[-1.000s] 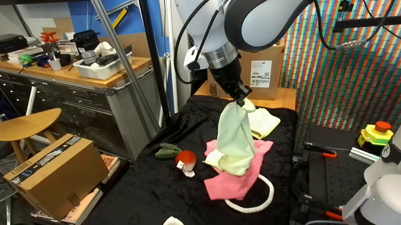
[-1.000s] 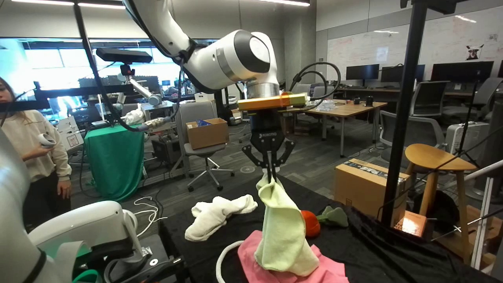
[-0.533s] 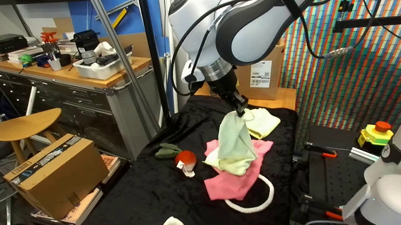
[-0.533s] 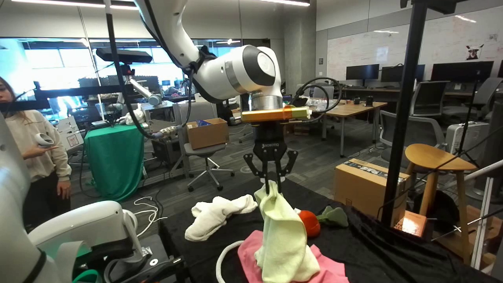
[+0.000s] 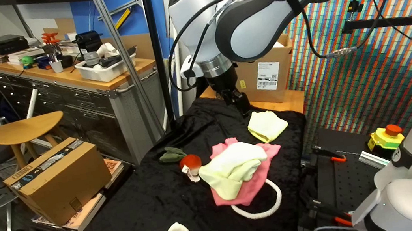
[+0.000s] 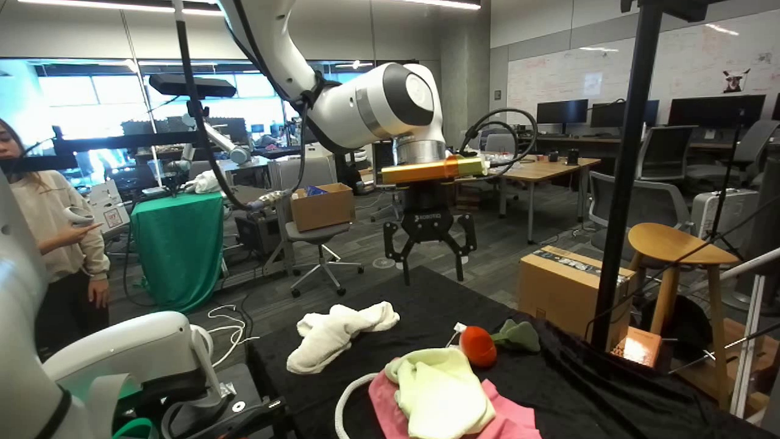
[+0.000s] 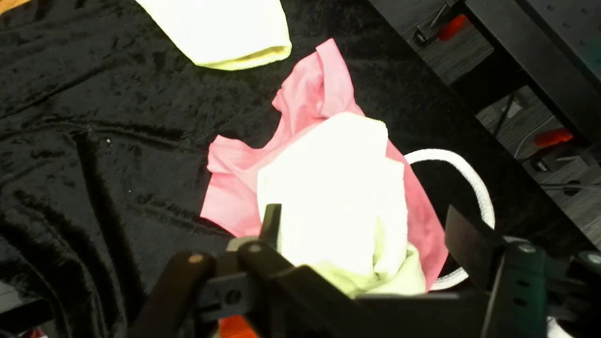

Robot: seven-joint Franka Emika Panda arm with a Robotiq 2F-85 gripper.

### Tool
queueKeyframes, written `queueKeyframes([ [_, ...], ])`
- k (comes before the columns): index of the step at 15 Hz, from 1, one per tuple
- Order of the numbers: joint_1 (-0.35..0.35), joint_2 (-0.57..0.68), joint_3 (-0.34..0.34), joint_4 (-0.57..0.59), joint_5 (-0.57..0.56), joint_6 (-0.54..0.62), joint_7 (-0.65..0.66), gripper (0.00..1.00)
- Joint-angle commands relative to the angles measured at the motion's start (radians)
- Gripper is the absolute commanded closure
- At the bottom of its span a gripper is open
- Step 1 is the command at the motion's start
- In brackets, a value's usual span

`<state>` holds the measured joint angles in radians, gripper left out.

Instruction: Stack the objects on the table together

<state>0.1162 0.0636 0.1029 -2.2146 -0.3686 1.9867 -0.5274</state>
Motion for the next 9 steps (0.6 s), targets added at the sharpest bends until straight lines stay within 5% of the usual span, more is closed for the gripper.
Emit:
queueKeyframes([
  [1, -0.004, 0.039, 0.003, 0.057, 0.010, 0.092, 0.120, 0.00],
  [9, 0.029, 0.251, -0.004, 0.224, 0.016, 0.290, 0.467, 0.00],
])
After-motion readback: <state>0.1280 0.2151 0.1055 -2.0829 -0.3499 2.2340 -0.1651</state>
